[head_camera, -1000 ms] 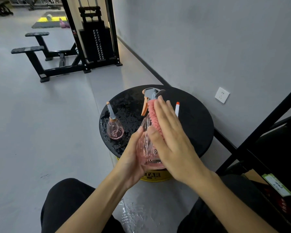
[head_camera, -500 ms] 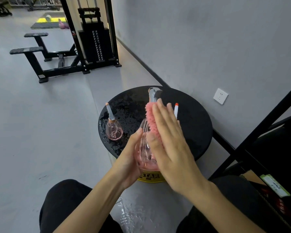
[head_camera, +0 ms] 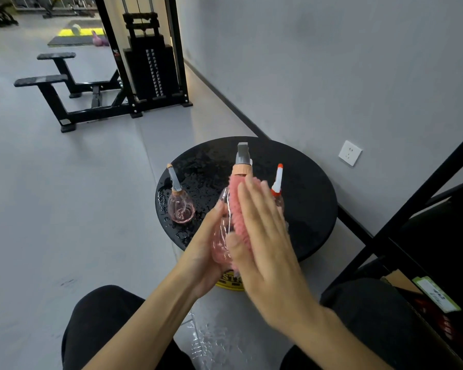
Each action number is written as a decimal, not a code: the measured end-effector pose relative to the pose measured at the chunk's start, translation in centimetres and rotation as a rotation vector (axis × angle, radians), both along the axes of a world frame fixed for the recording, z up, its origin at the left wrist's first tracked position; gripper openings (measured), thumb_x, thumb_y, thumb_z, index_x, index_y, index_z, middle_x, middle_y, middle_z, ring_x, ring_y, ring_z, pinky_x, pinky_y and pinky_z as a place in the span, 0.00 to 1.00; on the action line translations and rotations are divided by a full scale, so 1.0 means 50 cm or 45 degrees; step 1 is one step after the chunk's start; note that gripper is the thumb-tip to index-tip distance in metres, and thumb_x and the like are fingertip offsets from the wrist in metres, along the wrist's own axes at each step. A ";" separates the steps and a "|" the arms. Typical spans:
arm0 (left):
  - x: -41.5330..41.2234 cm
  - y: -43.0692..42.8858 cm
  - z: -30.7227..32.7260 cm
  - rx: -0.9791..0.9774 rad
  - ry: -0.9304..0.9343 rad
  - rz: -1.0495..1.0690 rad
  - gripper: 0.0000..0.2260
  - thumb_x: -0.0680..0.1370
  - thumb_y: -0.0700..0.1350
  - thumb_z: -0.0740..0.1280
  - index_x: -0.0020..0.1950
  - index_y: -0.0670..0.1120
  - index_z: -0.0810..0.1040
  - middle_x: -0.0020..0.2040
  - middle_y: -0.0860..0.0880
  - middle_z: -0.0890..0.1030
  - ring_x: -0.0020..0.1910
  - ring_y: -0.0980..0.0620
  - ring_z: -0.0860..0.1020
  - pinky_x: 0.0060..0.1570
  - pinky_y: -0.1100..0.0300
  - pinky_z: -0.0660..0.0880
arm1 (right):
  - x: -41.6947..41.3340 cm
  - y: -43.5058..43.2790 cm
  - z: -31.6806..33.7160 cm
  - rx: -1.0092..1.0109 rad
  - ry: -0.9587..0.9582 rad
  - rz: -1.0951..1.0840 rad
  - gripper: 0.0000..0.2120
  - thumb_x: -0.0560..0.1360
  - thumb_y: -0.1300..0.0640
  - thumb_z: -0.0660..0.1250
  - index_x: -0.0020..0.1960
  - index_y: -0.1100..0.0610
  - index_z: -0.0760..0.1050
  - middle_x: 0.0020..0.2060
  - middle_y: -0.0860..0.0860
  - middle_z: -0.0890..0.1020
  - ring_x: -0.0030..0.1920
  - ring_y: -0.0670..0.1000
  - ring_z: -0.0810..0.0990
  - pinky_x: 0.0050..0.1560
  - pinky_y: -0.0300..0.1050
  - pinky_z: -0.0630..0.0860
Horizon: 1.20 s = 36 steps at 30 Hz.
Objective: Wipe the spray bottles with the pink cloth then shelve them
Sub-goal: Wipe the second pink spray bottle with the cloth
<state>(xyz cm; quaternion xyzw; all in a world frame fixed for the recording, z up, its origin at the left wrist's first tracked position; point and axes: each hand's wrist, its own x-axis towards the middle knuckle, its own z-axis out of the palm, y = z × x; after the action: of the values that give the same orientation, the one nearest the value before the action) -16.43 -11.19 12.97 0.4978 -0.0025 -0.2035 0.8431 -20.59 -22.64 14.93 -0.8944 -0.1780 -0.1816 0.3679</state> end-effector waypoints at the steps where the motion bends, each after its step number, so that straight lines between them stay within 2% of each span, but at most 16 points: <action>1: -0.002 -0.002 0.001 0.005 -0.003 -0.014 0.22 0.74 0.62 0.64 0.59 0.50 0.83 0.58 0.44 0.83 0.54 0.47 0.82 0.46 0.55 0.80 | 0.015 -0.005 0.010 0.055 0.038 -0.009 0.30 0.81 0.41 0.44 0.80 0.51 0.46 0.79 0.41 0.45 0.78 0.41 0.40 0.78 0.51 0.44; 3: -0.003 -0.002 -0.001 0.002 -0.040 -0.059 0.21 0.74 0.61 0.62 0.58 0.49 0.82 0.51 0.48 0.86 0.46 0.52 0.85 0.37 0.58 0.81 | 0.040 -0.013 0.023 0.132 0.093 -0.011 0.32 0.80 0.38 0.44 0.80 0.49 0.45 0.79 0.39 0.45 0.77 0.39 0.39 0.79 0.52 0.46; 5: -0.001 0.000 -0.003 0.016 -0.085 -0.077 0.21 0.73 0.60 0.59 0.56 0.50 0.81 0.46 0.50 0.86 0.40 0.55 0.85 0.32 0.61 0.79 | 0.042 -0.011 0.025 0.080 0.066 -0.020 0.32 0.80 0.38 0.44 0.80 0.50 0.44 0.79 0.40 0.45 0.78 0.39 0.38 0.79 0.52 0.46; 7: 0.007 0.002 -0.002 0.041 -0.094 -0.050 0.21 0.75 0.61 0.57 0.57 0.52 0.82 0.49 0.51 0.86 0.45 0.54 0.85 0.37 0.61 0.80 | 0.026 -0.004 0.014 -0.001 0.017 -0.024 0.31 0.81 0.41 0.44 0.80 0.51 0.43 0.80 0.42 0.44 0.78 0.42 0.39 0.78 0.50 0.44; 10: 0.014 0.004 0.003 0.012 -0.072 0.040 0.21 0.77 0.60 0.56 0.55 0.54 0.85 0.58 0.47 0.84 0.57 0.50 0.83 0.51 0.58 0.81 | -0.014 0.005 -0.017 -0.067 -0.036 0.003 0.31 0.82 0.43 0.46 0.80 0.55 0.45 0.80 0.45 0.44 0.79 0.47 0.42 0.77 0.53 0.46; 13: 0.013 0.000 0.006 -0.026 -0.062 0.066 0.21 0.77 0.59 0.56 0.54 0.52 0.86 0.59 0.45 0.84 0.60 0.48 0.82 0.56 0.58 0.80 | -0.031 0.006 -0.033 -0.074 -0.039 0.010 0.31 0.82 0.44 0.47 0.80 0.56 0.45 0.80 0.46 0.45 0.80 0.48 0.43 0.76 0.55 0.48; 15: 0.009 -0.002 0.003 -0.011 -0.065 0.049 0.20 0.78 0.58 0.56 0.53 0.54 0.86 0.57 0.47 0.85 0.56 0.50 0.83 0.51 0.59 0.81 | -0.018 0.006 -0.024 -0.063 -0.048 -0.007 0.30 0.82 0.44 0.46 0.80 0.55 0.46 0.80 0.46 0.46 0.80 0.48 0.43 0.77 0.54 0.47; 17: 0.006 -0.005 0.000 0.010 -0.072 0.005 0.20 0.77 0.58 0.55 0.52 0.55 0.86 0.51 0.50 0.86 0.48 0.54 0.84 0.40 0.61 0.81 | 0.008 0.003 -0.005 -0.011 -0.027 -0.041 0.30 0.82 0.42 0.45 0.80 0.53 0.47 0.80 0.43 0.47 0.79 0.44 0.42 0.78 0.52 0.45; 19: 0.003 -0.009 0.001 0.014 -0.064 -0.037 0.20 0.75 0.60 0.56 0.55 0.53 0.83 0.45 0.51 0.85 0.39 0.57 0.83 0.31 0.62 0.78 | 0.032 -0.004 0.010 0.056 0.026 -0.054 0.31 0.81 0.40 0.44 0.80 0.51 0.47 0.79 0.41 0.47 0.78 0.41 0.41 0.79 0.53 0.46; 21: 0.003 -0.009 0.001 0.011 -0.076 -0.065 0.21 0.74 0.60 0.57 0.56 0.51 0.81 0.42 0.52 0.84 0.35 0.56 0.82 0.28 0.63 0.76 | 0.041 -0.006 0.012 0.061 0.033 -0.046 0.31 0.81 0.40 0.44 0.80 0.50 0.46 0.79 0.41 0.47 0.78 0.41 0.41 0.79 0.54 0.47; 24: 0.010 -0.004 -0.002 0.001 -0.094 -0.002 0.20 0.75 0.61 0.58 0.52 0.54 0.85 0.48 0.50 0.86 0.44 0.54 0.85 0.37 0.60 0.80 | 0.023 -0.002 -0.004 -0.001 -0.011 -0.030 0.30 0.82 0.43 0.46 0.80 0.53 0.46 0.80 0.43 0.47 0.79 0.44 0.42 0.78 0.52 0.46; 27: 0.013 0.001 0.001 0.008 -0.069 0.045 0.23 0.73 0.63 0.64 0.59 0.50 0.83 0.58 0.44 0.84 0.56 0.48 0.83 0.51 0.56 0.81 | -0.010 0.004 -0.029 -0.043 -0.030 -0.003 0.30 0.82 0.43 0.45 0.80 0.55 0.46 0.80 0.45 0.46 0.80 0.47 0.43 0.77 0.52 0.46; 29: 0.012 0.002 -0.001 0.025 -0.066 0.053 0.24 0.76 0.62 0.61 0.63 0.47 0.80 0.61 0.43 0.83 0.60 0.46 0.82 0.56 0.56 0.80 | -0.023 0.006 -0.037 -0.055 -0.012 0.005 0.31 0.82 0.42 0.44 0.80 0.55 0.45 0.80 0.46 0.45 0.80 0.48 0.43 0.77 0.54 0.47; 33: -0.001 -0.005 -0.003 0.079 -0.091 -0.013 0.25 0.76 0.64 0.60 0.66 0.50 0.78 0.63 0.44 0.82 0.61 0.48 0.81 0.53 0.54 0.81 | 0.008 -0.001 -0.019 -0.005 -0.003 -0.010 0.30 0.82 0.41 0.44 0.80 0.53 0.46 0.80 0.43 0.47 0.79 0.44 0.42 0.78 0.51 0.46; 36: -0.007 -0.014 -0.008 0.064 -0.090 -0.012 0.23 0.76 0.62 0.60 0.64 0.52 0.79 0.61 0.46 0.83 0.57 0.49 0.83 0.47 0.50 0.82 | 0.054 -0.015 0.007 0.127 0.098 -0.003 0.31 0.81 0.39 0.44 0.80 0.50 0.46 0.79 0.41 0.46 0.78 0.39 0.41 0.79 0.52 0.48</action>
<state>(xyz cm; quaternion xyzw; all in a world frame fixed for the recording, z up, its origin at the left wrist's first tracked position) -16.79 -11.87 12.57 0.5256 -0.0296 -0.1899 0.8287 -17.89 -23.39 15.26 -0.8816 -0.1533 -0.1563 0.4183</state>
